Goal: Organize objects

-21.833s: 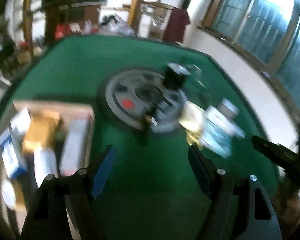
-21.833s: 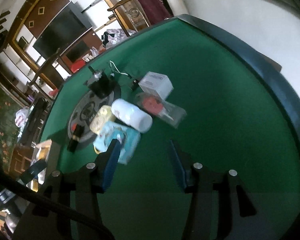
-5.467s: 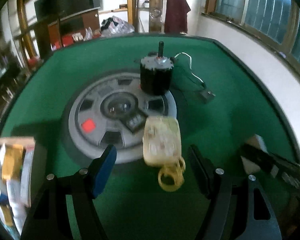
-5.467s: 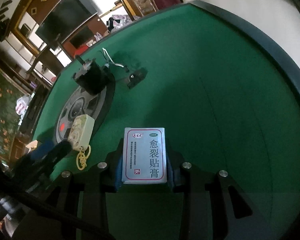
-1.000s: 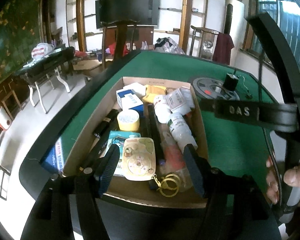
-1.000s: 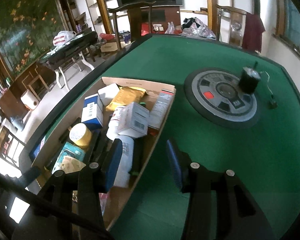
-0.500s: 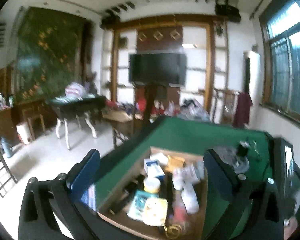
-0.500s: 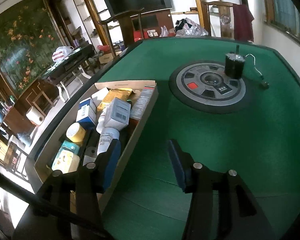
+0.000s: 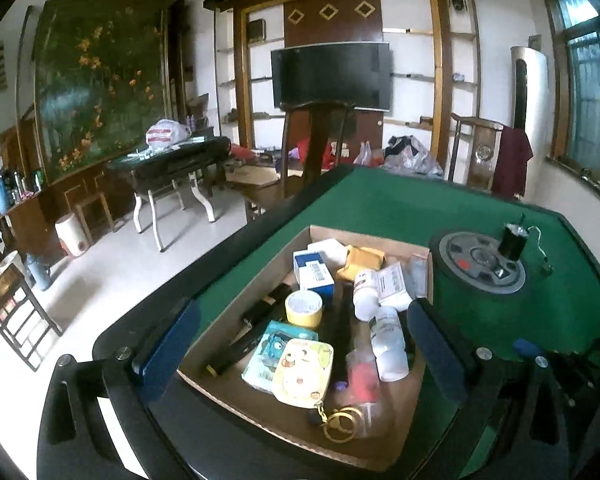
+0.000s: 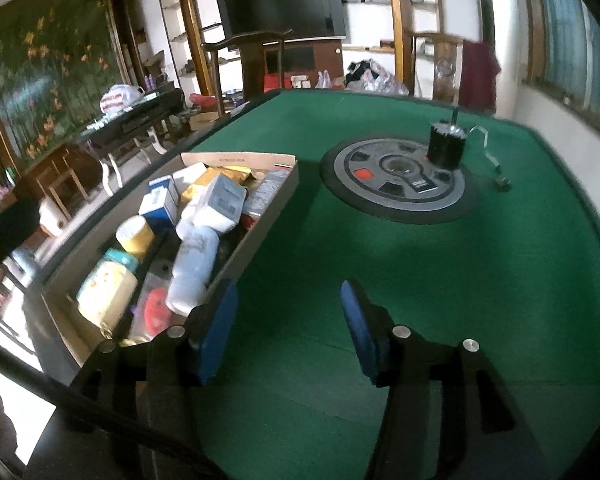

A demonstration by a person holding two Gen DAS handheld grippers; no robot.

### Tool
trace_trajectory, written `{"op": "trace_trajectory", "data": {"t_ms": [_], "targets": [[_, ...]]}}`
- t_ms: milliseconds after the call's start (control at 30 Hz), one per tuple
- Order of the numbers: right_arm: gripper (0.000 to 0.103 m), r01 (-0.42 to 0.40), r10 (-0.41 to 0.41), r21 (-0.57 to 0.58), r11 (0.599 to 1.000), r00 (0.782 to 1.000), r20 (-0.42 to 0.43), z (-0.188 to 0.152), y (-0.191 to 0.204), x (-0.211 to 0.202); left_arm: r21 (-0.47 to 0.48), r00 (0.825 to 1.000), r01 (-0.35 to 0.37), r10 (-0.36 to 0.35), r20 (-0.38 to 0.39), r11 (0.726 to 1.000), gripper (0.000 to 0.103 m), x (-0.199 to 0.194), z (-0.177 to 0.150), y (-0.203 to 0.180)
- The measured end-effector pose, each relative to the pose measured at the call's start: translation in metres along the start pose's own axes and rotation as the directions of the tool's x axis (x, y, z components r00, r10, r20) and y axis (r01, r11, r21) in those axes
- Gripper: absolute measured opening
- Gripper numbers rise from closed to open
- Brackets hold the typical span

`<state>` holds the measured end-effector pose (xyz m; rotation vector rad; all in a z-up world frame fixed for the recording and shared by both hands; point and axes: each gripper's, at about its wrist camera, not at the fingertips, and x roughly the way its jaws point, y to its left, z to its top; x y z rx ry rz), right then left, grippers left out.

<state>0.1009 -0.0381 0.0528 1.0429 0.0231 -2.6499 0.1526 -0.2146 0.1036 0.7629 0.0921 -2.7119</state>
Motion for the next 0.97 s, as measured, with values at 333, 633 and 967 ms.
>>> {"op": "trace_trajectory", "data": {"t_ms": [333,633,967], "targets": [[0.060,0.109,-0.115,-0.207,0.972,0.993,-0.013,-0.018,0.044,0.002,-0.029,0.996,0.007,-0.009,-0.086,1.000,0.102,0.014,-0.016,0.005],[0.060,0.127,-0.150,-0.281,0.951,0.987,-0.063,-0.029,0.064,0.016,-0.082,0.988,-0.007,-0.005,-0.153,0.997,0.102,0.034,-0.024,0.027],[0.060,0.131,-0.162,-0.261,0.956,0.982,-0.098,-0.028,0.063,0.021,-0.104,0.982,-0.017,-0.003,-0.191,0.994,0.102,0.044,-0.025,0.035]]}}
